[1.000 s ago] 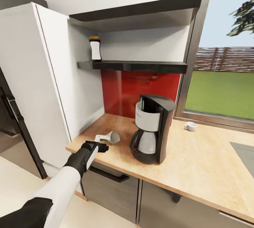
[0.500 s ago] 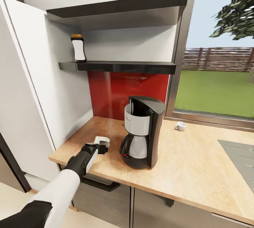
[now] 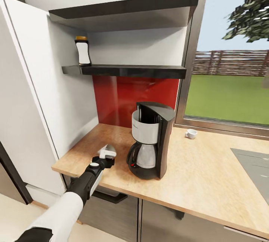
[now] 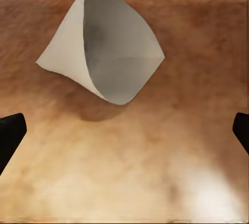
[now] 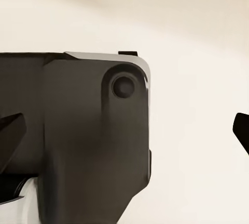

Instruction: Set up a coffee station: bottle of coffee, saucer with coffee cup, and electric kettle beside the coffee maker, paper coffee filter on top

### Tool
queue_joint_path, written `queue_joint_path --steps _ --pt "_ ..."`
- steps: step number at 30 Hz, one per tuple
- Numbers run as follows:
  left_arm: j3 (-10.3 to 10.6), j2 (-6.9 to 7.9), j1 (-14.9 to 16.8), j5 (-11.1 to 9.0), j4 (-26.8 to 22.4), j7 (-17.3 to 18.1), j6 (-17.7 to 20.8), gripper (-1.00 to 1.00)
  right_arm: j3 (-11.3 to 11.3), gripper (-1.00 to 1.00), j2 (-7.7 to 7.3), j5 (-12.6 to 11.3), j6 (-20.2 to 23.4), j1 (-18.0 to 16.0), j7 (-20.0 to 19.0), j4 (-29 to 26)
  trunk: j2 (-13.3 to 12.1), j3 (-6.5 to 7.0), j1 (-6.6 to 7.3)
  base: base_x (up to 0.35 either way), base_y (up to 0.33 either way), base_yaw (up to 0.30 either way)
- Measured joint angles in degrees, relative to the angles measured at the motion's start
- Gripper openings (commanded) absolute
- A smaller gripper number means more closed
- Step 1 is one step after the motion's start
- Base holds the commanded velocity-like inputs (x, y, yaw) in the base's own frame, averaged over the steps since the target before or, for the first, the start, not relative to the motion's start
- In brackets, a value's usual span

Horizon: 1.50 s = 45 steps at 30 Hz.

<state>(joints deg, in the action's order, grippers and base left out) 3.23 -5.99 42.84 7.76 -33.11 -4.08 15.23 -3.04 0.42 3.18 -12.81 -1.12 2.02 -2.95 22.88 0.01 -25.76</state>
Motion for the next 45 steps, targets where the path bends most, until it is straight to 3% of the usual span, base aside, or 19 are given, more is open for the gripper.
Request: queue_joint_path --steps 14,34,39,45 --pt "-0.6 0.39 -2.3 -0.2 0.0 -2.4 -0.7 1.00 0.0 1.00 0.00 0.0 0.0 0.0 0.0 0.0 0.0 0.01 0.00 0.173 0.000 0.000" --pt "-0.8 1.21 -2.5 -0.2 0.1 -2.6 -0.7 1.00 0.3 1.00 0.08 0.1 0.1 0.0 0.0 -0.1 0.0 0.01 0.00 0.121 0.055 0.000" --pt "-0.7 0.71 -4.2 -0.4 0.0 -2.4 -0.5 1.00 0.4 1.00 1.66 0.1 -0.8 -0.1 0.1 -1.4 0.0 0.01 -0.01 0.000 0.000 0.000" --pt "-0.8 0.70 -4.5 -0.4 -0.1 -2.3 -0.5 1.00 0.4 1.00 1.75 0.1 -0.9 -0.1 0.1 -2.0 0.0 0.01 -0.01 0.000 0.000 0.000"
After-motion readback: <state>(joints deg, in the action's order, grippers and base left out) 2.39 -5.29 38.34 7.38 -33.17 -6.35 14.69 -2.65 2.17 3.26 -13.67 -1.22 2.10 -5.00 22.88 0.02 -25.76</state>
